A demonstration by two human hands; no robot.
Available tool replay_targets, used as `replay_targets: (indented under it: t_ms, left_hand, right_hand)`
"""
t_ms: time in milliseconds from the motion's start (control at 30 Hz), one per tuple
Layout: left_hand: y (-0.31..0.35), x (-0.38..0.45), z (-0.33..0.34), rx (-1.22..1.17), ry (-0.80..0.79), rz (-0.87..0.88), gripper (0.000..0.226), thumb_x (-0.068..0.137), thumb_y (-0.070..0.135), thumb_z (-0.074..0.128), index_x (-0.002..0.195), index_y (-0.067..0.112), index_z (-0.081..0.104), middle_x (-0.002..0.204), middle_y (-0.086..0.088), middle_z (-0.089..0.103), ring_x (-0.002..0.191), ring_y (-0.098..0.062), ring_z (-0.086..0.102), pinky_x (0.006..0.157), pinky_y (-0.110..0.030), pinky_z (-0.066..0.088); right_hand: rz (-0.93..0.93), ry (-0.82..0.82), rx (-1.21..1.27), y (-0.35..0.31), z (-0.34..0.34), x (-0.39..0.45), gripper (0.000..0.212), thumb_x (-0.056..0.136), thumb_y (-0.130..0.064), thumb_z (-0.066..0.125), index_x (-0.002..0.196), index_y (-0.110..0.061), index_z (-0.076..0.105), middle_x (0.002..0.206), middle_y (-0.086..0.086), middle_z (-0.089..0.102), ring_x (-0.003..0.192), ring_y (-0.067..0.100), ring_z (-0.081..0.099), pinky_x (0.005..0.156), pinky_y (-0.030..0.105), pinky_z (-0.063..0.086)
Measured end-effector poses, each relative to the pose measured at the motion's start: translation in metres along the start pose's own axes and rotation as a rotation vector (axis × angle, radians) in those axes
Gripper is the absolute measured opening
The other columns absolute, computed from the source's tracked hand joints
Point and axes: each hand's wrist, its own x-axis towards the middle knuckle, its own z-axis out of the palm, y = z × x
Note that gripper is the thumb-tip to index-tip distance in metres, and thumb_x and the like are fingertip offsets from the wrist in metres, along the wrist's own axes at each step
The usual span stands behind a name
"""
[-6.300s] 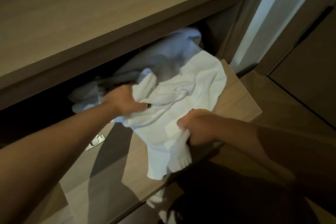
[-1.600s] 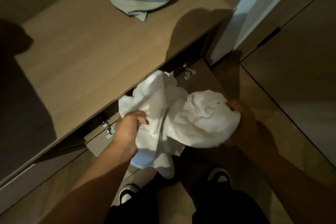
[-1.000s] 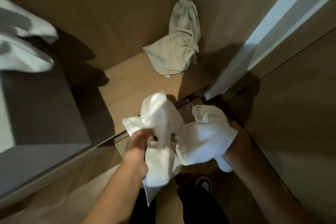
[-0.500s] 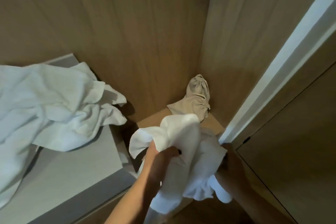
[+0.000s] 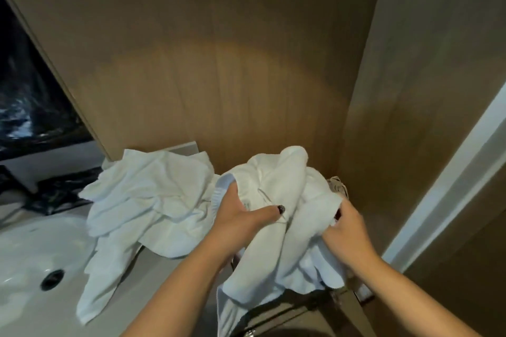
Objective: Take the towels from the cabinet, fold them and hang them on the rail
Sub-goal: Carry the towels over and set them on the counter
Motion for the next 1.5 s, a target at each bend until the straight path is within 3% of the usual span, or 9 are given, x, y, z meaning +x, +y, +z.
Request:
replay_targets:
  t_ms: [300, 533, 833, 967, 1067, 1167, 1233, 1367, 1500]
  left_hand:
    - [0.088, 0.014, -0.065, 0.009, 0.332, 0.336, 0.052, 0.068, 0.008, 0.084, 0.095, 0.036, 0.049, 0.094, 0.017, 0.060, 0.075, 0.011, 0.060, 0.059, -0.006, 0.046]
    - [0.146, 0.006, -0.161, 0.246, 0.650, 0.515, 0.058, 0.057, 0.031, 0.079, 0.107, 0.013, 0.056, 0.104, -0.008, 0.066, 0.093, -0.029, 0.064, 0.081, -0.047, 0.056]
    - [0.175, 0.043, -0.266, 0.502, 0.844, 0.881, 0.034, 0.074, 0.024, 0.073, 0.096, 0.010, 0.052, 0.091, -0.002, 0.058, 0.086, -0.026, 0.057, 0.075, -0.038, 0.049]
    - [0.110, 0.085, -0.268, 0.609, 0.626, 0.736, 0.043, 0.074, 0.018, 0.077, 0.112, 0.011, 0.058, 0.105, -0.008, 0.061, 0.100, -0.030, 0.058, 0.085, -0.035, 0.045]
    - [0.001, 0.111, -0.249, 0.720, 0.074, 0.449, 0.053, 0.082, 0.038, 0.070, 0.129, 0.017, 0.056, 0.127, -0.003, 0.061, 0.116, -0.025, 0.057, 0.095, -0.033, 0.044]
    - [-0.104, 0.113, -0.226, 0.967, -0.290, 0.194, 0.065, 0.097, 0.047, 0.051, 0.154, 0.027, 0.026, 0.158, 0.001, 0.032, 0.144, -0.025, 0.030, 0.118, -0.035, 0.023]
    - [-0.132, 0.105, -0.204, 1.048, -0.281, 0.137, 0.066, 0.099, 0.044, 0.046, 0.156, 0.023, 0.019, 0.161, -0.003, 0.024, 0.146, -0.027, 0.024, 0.120, -0.038, 0.018]
    - [-0.074, 0.098, -0.212, 0.873, -0.479, 0.220, 0.044, 0.095, 0.034, 0.057, 0.137, 0.021, 0.053, 0.136, -0.003, 0.056, 0.122, -0.023, 0.053, 0.103, -0.033, 0.043]
    - [-0.009, 0.089, -0.267, 0.471, 0.081, 0.535, 0.021, 0.088, 0.018, 0.060, 0.104, 0.024, 0.073, 0.090, 0.008, 0.073, 0.081, -0.010, 0.067, 0.079, -0.034, 0.057]
  right_hand:
    - [-0.215, -0.031, -0.155, -0.069, -0.003, 0.076, 0.023, 0.083, 0.002, 0.067, 0.086, -0.015, 0.051, 0.082, 0.005, 0.061, 0.079, 0.022, 0.060, 0.061, 0.034, 0.043]
    - [-0.326, -0.031, -0.163, -0.111, 0.018, 0.100, 0.019, 0.085, -0.002, 0.067, 0.090, -0.009, 0.050, 0.084, 0.007, 0.059, 0.078, 0.022, 0.058, 0.059, 0.031, 0.043]
    - [-0.376, 0.124, -0.122, -0.166, 0.091, 0.112, 0.023, 0.087, -0.014, 0.072, 0.091, -0.016, 0.050, 0.083, -0.002, 0.058, 0.072, 0.015, 0.056, 0.056, 0.023, 0.042]
    - [-0.351, 0.220, -0.108, -0.179, 0.121, 0.115, 0.026, 0.087, -0.019, 0.072, 0.099, -0.017, 0.049, 0.089, -0.006, 0.058, 0.078, 0.013, 0.057, 0.060, 0.019, 0.040]
    - [-0.311, 0.313, -0.039, -0.191, 0.142, 0.108, 0.048, 0.085, -0.024, 0.075, 0.120, -0.017, 0.042, 0.098, -0.011, 0.052, 0.085, 0.007, 0.054, 0.067, 0.017, 0.040]
    - [-0.281, 0.341, -0.038, -0.197, 0.159, 0.104, 0.078, 0.082, -0.032, 0.077, 0.143, -0.019, 0.030, 0.123, -0.005, 0.049, 0.104, 0.011, 0.053, 0.081, 0.020, 0.044]
    - [-0.265, 0.314, -0.138, -0.199, 0.167, 0.103, 0.086, 0.080, -0.040, 0.077, 0.148, -0.023, 0.027, 0.141, 0.000, 0.045, 0.122, 0.018, 0.048, 0.096, 0.032, 0.043]
    - [-0.282, 0.236, -0.378, -0.202, 0.175, 0.101, 0.080, 0.073, -0.069, 0.063, 0.139, -0.029, 0.043, 0.136, -0.002, 0.053, 0.123, 0.024, 0.051, 0.100, 0.047, 0.047]
    - [-0.281, 0.278, -0.374, -0.206, 0.177, 0.105, 0.060, 0.085, -0.047, 0.071, 0.136, -0.026, 0.047, 0.131, -0.003, 0.055, 0.116, 0.018, 0.052, 0.085, 0.030, 0.045]
